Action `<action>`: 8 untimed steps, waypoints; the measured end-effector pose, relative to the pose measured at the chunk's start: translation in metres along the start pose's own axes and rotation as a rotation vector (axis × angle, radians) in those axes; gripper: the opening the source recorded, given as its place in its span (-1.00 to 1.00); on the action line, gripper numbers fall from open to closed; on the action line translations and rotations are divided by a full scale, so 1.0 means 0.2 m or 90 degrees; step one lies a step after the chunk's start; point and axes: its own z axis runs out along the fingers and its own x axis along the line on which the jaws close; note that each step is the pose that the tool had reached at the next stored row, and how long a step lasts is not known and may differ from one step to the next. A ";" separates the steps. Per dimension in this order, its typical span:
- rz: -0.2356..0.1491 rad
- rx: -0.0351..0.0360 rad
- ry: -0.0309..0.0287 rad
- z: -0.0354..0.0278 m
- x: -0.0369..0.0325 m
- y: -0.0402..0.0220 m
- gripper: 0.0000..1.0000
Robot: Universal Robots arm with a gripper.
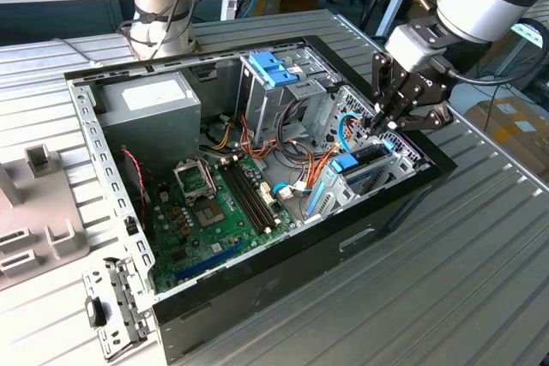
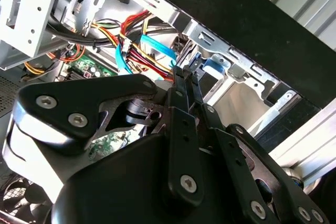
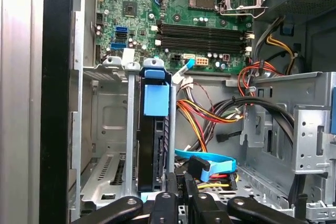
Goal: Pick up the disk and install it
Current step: 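Insert the first disk wire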
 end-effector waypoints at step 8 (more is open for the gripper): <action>0.024 0.0031 -0.0007 0.005 0.001 0.036 -0.66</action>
